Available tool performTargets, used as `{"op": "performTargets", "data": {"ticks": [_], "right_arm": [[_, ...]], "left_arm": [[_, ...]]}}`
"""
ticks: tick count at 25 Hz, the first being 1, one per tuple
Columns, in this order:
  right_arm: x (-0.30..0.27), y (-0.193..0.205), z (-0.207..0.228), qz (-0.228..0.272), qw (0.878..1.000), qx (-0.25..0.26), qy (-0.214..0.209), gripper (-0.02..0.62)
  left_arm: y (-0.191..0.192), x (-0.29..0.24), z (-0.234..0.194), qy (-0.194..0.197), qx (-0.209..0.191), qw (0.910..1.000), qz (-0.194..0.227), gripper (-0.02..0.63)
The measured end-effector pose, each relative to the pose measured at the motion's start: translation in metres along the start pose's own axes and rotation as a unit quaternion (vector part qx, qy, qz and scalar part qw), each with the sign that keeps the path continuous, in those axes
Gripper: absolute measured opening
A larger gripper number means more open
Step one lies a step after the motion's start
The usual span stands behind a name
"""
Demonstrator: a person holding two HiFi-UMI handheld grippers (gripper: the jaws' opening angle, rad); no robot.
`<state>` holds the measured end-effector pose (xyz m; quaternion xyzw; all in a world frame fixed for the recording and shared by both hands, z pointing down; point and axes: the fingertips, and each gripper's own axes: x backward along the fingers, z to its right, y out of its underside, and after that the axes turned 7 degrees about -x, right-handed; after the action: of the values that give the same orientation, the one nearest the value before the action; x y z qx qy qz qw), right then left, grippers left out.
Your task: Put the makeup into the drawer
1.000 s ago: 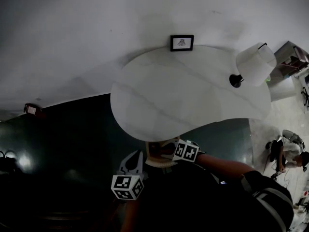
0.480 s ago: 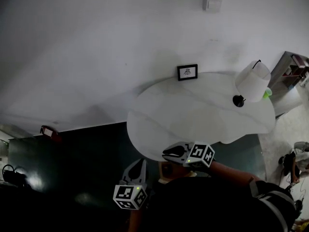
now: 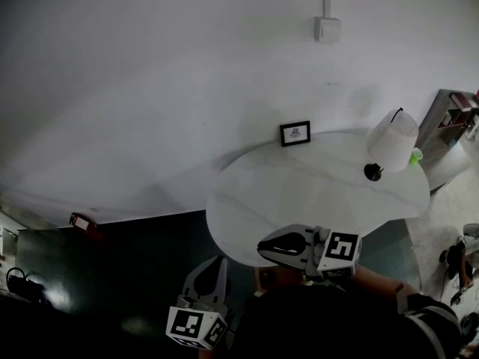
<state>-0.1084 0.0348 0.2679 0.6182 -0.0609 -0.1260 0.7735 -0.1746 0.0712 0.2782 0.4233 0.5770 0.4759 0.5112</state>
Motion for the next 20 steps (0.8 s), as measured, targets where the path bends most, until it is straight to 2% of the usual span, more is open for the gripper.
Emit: {"op": "performTargets", "data": {"ticks": [4, 9, 14, 20], "right_arm": [[0.009, -0.039, -0.021, 0.037, 0.999, 0.035, -0.006, 0.029], [0.010, -0.068, -0.039, 0.067, 0.994, 0.081, -0.007, 0.025], [0.005, -0.070, -0.046, 0.058, 0.993, 0.107, -0.006, 0.023], [-0.001, -0.060, -0.041, 0.043, 0.994, 0.100, -0.007, 0.018]], "left_arm": [[-0.032, 0.006, 0.012, 0.024, -0.044, 0.9983, 0.031, 0.011], [-0.050, 0.009, 0.024, 0.029, -0.031, 0.9977, 0.052, 0.011], [-0.051, 0.012, 0.026, 0.028, -0.030, 0.9975, 0.057, 0.011], [-0.051, 0.012, 0.024, 0.026, -0.031, 0.9977, 0.055, 0.011]]}}
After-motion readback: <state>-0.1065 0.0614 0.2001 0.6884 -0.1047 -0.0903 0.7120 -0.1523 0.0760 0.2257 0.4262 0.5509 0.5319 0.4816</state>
